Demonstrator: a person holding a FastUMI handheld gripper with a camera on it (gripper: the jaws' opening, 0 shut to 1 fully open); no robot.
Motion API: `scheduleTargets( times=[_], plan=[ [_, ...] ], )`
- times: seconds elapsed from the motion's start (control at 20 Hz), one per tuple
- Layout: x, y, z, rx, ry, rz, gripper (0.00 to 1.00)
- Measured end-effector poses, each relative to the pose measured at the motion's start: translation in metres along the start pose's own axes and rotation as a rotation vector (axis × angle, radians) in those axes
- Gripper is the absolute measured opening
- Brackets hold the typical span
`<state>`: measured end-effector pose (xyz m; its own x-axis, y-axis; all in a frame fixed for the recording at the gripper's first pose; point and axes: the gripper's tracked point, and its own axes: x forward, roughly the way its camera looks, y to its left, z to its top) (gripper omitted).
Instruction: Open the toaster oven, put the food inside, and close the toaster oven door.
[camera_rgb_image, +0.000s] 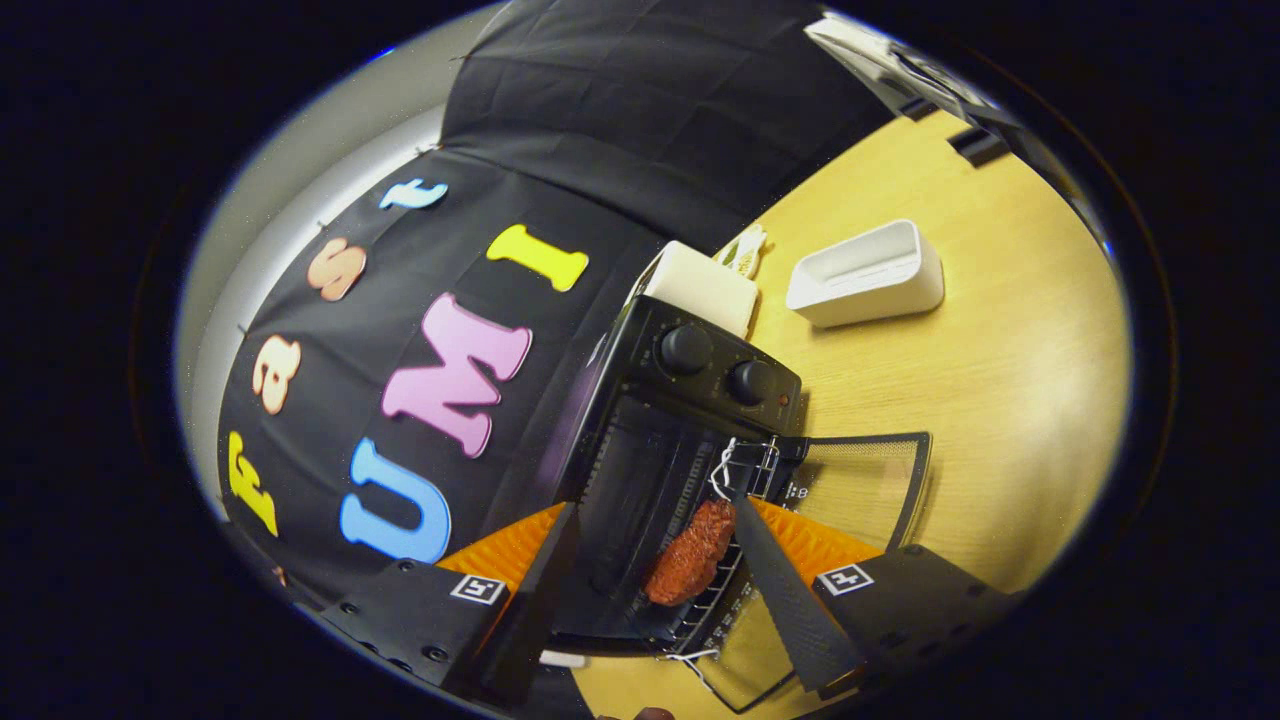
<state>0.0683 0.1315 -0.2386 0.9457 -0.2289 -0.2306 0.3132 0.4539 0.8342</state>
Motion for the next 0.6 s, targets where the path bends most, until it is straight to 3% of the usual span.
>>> scheduleTargets(
  times=[0.3,0.6],
  plan=[
    [-0.049,0.002,-0.010,-0.337,0.163,0.068,0.97],
    [-0.085,-0.035,-0.035,-0.689,0.321,0.041,0.98]
  ],
)
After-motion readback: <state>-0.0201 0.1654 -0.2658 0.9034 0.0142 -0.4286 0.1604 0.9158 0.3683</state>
